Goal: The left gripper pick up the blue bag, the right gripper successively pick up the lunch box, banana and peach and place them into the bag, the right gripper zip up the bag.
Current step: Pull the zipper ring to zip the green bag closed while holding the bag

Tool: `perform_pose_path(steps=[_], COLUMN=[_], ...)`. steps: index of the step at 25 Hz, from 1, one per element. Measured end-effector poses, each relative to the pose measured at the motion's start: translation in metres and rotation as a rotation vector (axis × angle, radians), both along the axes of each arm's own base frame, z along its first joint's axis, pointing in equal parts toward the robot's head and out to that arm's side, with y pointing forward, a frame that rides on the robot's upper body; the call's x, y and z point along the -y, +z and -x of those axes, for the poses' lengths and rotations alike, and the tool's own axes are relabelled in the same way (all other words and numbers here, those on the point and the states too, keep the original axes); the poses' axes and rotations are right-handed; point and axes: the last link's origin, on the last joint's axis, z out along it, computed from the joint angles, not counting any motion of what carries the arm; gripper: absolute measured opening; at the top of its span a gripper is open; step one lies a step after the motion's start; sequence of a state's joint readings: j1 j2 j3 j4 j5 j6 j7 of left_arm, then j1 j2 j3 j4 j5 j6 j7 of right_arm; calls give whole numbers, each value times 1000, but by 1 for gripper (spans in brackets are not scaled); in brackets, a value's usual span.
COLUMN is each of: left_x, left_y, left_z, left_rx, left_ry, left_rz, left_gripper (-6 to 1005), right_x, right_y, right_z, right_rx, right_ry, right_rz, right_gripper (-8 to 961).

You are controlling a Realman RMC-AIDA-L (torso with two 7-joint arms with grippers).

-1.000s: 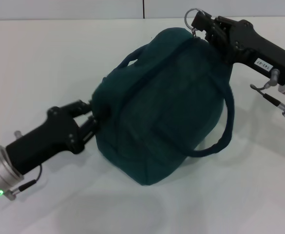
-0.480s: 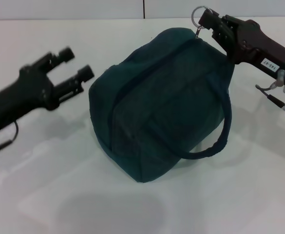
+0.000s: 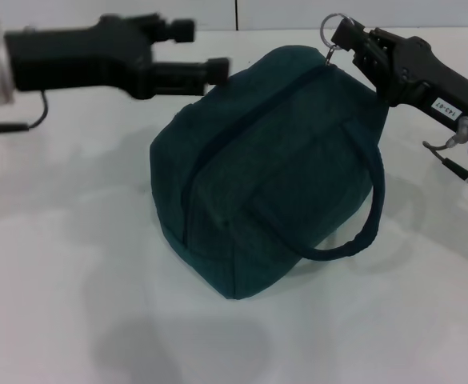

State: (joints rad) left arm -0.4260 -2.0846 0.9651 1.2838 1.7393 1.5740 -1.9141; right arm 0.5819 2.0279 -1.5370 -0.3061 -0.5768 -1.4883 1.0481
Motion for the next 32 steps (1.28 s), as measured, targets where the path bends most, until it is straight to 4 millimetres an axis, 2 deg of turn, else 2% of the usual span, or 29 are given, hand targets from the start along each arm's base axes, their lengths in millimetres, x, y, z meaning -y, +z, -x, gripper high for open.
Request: perform_pose_path(steps=[3, 6, 11, 19, 30, 32], left_x=[1, 15, 30, 29, 29, 29], left_y=[0, -11, -25, -42, -44, -45], left_z=[-34, -69, -93, -86, -83, -82], left_rx=[-144, -297, -429, -508, -501, -508], left_ry=[-7, -38, -28, 6, 27, 12], left_rz=[22, 47, -8, -39, -34, -36], left_gripper=[893, 880, 860, 826, 780, 723], right_x=[0, 0, 1, 1, 1, 1], right_y=[0, 0, 0, 0, 0, 0], right_z=[-2, -3, -3, -3, -3, -3], right_rx=[-4, -5, -5, -4, -6, -7], right_ry=[-10, -14, -16, -14, -17, -16], right_rz=[-2, -2, -1, 5, 2, 2], right_gripper=[22, 23, 23, 24, 24, 25])
